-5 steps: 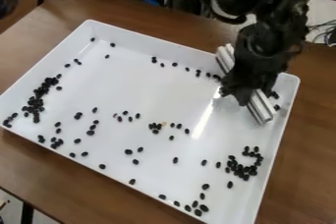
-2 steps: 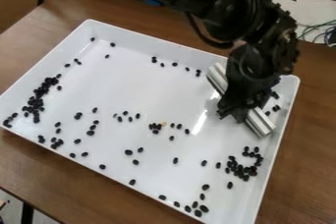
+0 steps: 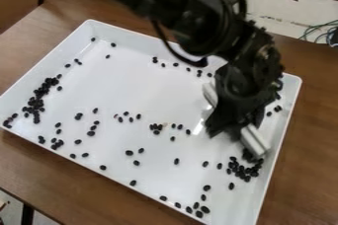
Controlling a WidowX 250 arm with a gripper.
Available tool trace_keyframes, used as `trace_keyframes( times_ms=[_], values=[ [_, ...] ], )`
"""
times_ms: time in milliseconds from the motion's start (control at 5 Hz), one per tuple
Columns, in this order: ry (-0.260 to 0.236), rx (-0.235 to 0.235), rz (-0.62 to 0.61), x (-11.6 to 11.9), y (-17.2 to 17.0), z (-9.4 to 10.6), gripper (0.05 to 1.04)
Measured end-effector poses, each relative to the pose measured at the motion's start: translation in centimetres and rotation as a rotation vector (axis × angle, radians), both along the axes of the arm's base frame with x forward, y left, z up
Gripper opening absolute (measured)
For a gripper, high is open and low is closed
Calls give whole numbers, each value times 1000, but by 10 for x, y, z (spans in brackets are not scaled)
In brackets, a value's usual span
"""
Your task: Sweep into pile
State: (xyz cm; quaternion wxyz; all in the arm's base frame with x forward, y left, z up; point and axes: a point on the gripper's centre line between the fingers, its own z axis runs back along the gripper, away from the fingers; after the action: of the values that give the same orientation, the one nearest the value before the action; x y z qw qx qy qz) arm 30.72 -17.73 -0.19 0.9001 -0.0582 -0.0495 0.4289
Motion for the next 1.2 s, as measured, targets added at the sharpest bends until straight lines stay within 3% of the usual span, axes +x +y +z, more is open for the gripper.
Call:
trace_keyframes(
  times_ms=[200, 400, 600, 800, 1200],
  values=[
    [45, -56, -90, -29, 2, -2, 360],
    [138, -29, -253, -40, 24, -4, 361],
    [276, 95, -441, -39, 55, -4, 360],
    [315, 204, -604, -27, 95, -6, 361],
    [317, 244, -689, -35, 188, -11, 360]
  ],
)
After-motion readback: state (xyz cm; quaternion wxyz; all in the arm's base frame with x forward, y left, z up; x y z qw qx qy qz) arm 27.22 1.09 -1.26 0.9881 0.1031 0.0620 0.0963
